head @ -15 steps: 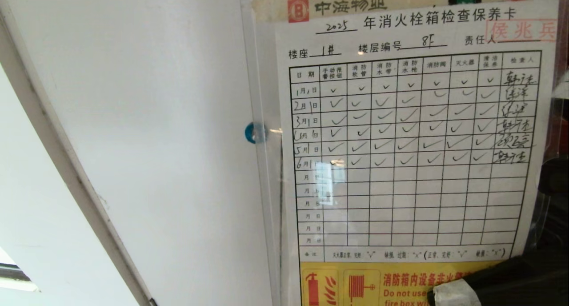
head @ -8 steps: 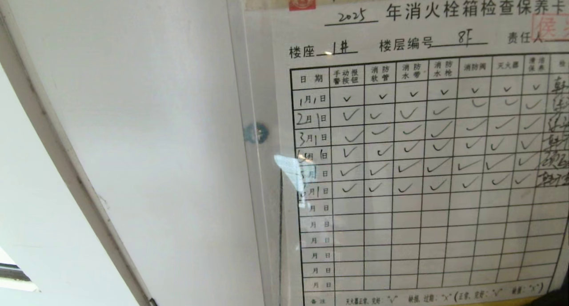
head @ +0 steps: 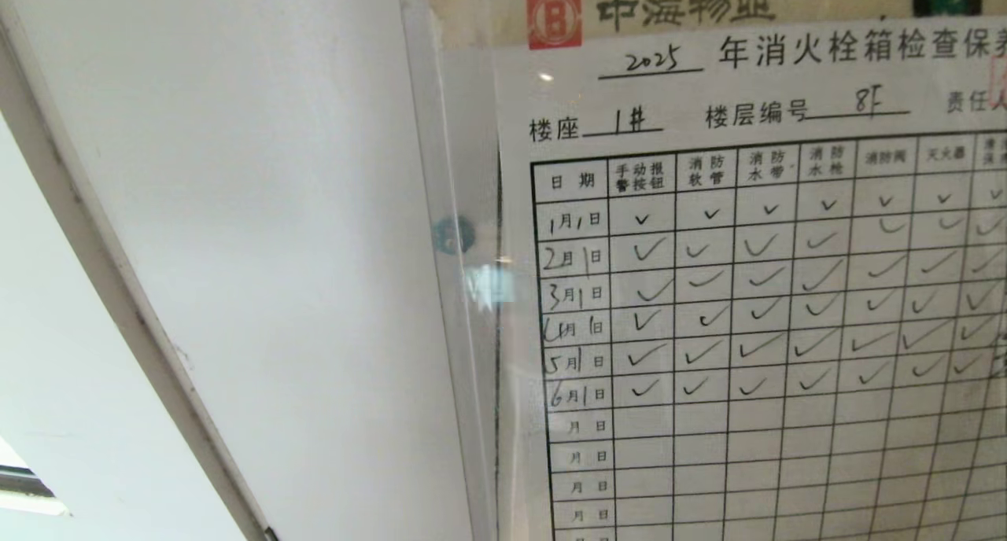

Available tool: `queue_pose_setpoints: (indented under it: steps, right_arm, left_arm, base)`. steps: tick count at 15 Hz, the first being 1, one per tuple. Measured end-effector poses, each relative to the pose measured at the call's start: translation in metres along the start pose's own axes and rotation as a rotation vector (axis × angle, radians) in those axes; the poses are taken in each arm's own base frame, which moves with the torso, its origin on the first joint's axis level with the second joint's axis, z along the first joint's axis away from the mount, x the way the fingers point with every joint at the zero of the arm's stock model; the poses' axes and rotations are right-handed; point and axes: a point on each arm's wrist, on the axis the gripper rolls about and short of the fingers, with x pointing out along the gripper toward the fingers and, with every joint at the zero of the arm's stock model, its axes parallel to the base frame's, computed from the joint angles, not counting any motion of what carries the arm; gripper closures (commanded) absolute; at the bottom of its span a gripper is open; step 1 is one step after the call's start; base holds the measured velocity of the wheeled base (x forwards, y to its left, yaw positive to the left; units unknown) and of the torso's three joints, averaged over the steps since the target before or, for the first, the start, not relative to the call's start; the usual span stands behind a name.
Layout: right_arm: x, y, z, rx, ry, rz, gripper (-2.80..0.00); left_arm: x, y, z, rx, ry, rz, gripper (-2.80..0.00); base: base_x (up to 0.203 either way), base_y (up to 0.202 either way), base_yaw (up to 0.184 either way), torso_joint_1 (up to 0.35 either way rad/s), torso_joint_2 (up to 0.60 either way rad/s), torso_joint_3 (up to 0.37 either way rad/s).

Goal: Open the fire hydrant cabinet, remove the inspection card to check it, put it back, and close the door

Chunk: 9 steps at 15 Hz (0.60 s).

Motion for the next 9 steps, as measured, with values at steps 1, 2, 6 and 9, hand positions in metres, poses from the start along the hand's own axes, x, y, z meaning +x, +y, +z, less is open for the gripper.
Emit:
queue_pose_setpoints:
  steps: [1, 2, 6, 9]
  right_arm:
    - [0.0, 0.0002, -0.0007, 0.0, 0.001, 0.001, 0.0]
    - [-0.0001, 0.0004, -0.0015, 0.002, 0.003, -0.001, 0.0]
    - [-0.0012, 0.0022, -0.0056, 0.006, 0.007, -0.008, 0.0]
    - [-0.0035, 0.0041, -0.0098, 0.011, 0.014, -0.052, 0.0]
  left_arm:
    - [0.0, 0.0, 0.0, 0.0, 0.0, 0.0, 0.0]
    - [0.0, 0.0, 0.0, 0.0, 0.0, 0.0, 0.0]
    - [0.0, 0.0, 0.0, 0.0, 0.0, 0.0, 0.0]
    - [0.0, 0.0, 0.0, 0.0, 0.0, 0.0, 0.0]
  base:
    - [0.0, 0.0, 0.0, 0.0, 0.0, 0.0]
    - [0.0, 0.0, 0.0, 0.0, 0.0, 0.0]
    - [0.0, 0.0, 0.0, 0.0, 0.0, 0.0]
    - [0.0, 0.0, 0.0, 0.0, 0.0, 0.0]
